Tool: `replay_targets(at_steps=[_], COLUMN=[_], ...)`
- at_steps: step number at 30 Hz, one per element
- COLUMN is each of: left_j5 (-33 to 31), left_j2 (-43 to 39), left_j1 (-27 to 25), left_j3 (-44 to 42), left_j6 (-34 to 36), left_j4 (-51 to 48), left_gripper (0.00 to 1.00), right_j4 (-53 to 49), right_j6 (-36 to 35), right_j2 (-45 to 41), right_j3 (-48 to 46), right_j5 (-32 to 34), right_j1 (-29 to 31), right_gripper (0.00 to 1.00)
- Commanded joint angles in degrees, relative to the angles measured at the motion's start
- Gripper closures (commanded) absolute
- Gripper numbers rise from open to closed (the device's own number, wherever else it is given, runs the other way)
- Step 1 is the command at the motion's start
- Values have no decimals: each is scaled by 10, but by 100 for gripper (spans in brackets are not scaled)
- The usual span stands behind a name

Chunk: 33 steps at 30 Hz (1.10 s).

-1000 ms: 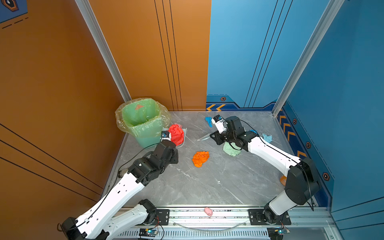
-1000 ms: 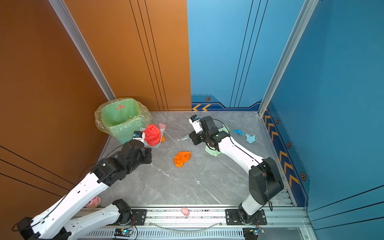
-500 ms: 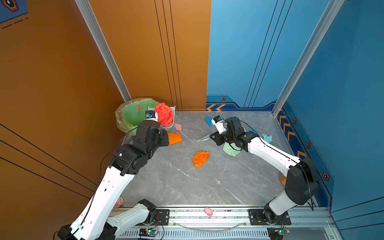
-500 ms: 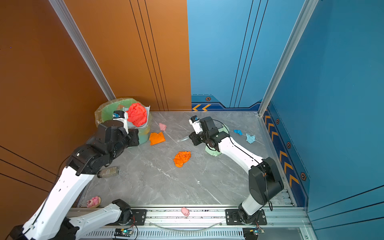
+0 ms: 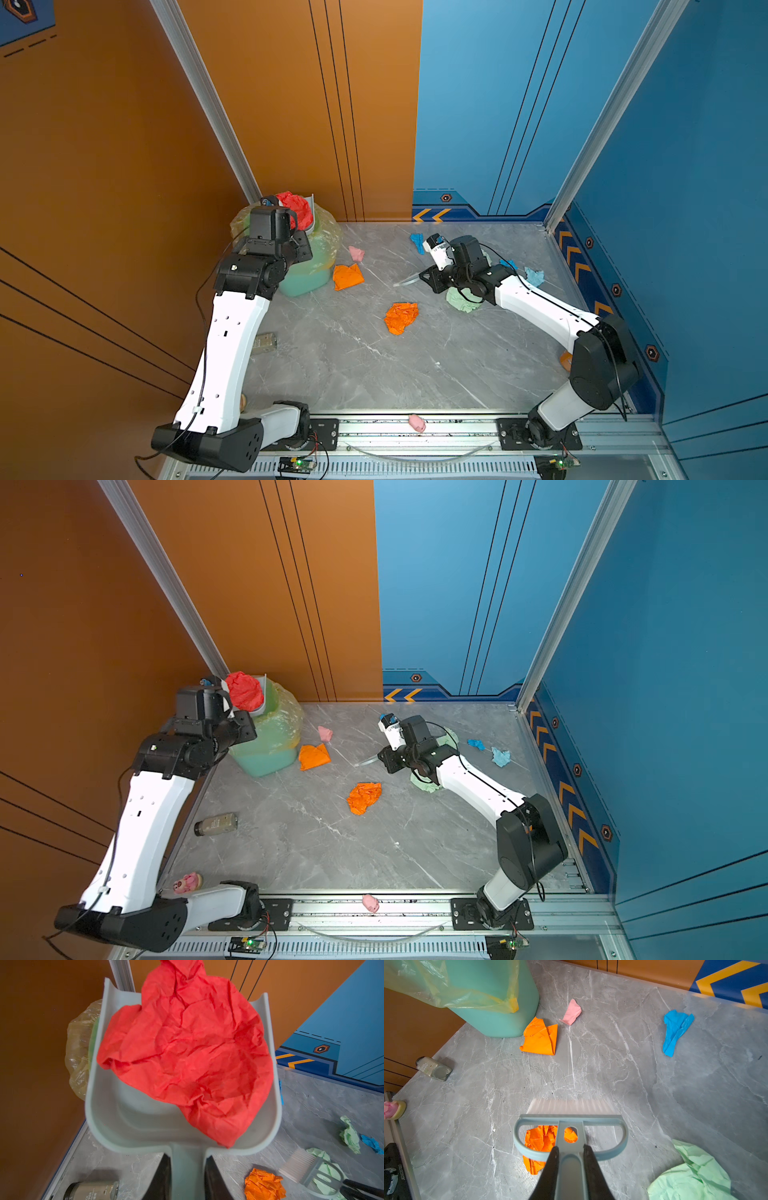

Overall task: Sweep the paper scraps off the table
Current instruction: 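Raise the dustpan over the green bin with the left gripper and tip it, then tip the dustpan into the green bin with the left gripper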

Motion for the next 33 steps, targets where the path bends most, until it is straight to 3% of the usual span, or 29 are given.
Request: replay_targets(at_steps=[1,8,22,33], left_j5=[26,24,-70,-187], left_j2=[25,87,177,196], left_j1=[29,65,77,74], left_j3=[26,66,199,216], left_j6=[26,70,202,278], left_j4=[-7,-14,-107,-122], left_gripper=[100,100,100,100], right_j4=[7,12,15,23], right_j6=[10,11,17,19], right_j2=[-15,-4,1,-10], right_j3=[-3,2,5,-7], right_j5=[-7,-6,-3,1], right_j1=[4,6,8,11], right_gripper=[100,100,100,100])
